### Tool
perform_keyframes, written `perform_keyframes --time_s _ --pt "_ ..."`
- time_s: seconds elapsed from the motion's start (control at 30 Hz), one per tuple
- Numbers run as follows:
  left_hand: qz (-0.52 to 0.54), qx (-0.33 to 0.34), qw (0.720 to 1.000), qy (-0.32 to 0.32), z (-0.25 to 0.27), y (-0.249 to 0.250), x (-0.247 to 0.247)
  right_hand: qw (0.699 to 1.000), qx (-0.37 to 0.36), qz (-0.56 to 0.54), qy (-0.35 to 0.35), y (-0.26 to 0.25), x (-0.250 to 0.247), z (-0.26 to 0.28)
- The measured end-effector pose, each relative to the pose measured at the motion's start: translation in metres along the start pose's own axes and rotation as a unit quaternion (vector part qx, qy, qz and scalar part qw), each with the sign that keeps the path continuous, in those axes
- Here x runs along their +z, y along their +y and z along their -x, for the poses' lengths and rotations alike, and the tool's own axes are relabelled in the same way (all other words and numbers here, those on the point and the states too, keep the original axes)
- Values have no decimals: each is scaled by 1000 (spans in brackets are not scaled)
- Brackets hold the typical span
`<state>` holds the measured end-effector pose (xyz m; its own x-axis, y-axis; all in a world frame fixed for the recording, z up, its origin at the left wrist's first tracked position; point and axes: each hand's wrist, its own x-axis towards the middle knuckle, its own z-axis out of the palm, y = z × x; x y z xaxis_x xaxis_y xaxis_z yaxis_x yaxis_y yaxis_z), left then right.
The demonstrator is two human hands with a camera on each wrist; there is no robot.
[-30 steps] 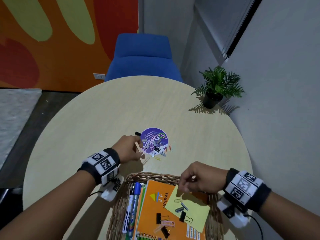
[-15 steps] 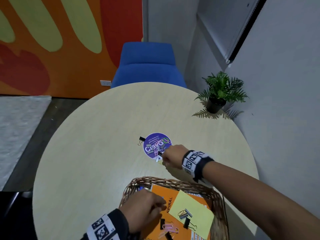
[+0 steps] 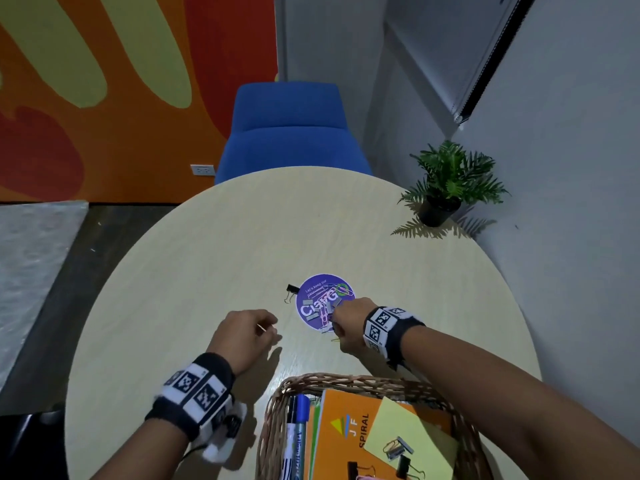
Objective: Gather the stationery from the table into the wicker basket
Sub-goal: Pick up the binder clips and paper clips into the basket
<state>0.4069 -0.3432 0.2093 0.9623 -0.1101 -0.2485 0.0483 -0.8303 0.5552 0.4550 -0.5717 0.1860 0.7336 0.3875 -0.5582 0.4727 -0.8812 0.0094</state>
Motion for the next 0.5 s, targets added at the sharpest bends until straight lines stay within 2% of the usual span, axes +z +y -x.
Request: perform_keyframes --time_s 0.13,0.27,0.4,0.5 --pt "-35 13 999 2 -43 -6 19 995 9 -90 34 15 -16 23" --pt "-81 33 996 -24 -82 -1 34 960 -17 -270 71 29 -26 81" --pt "-112 54 992 -30 -105 5 47 942 -31 -334 10 17 -3 145" --pt "-155 66 985 -45 -117 4 52 932 -41 -358 -42 15 19 170"
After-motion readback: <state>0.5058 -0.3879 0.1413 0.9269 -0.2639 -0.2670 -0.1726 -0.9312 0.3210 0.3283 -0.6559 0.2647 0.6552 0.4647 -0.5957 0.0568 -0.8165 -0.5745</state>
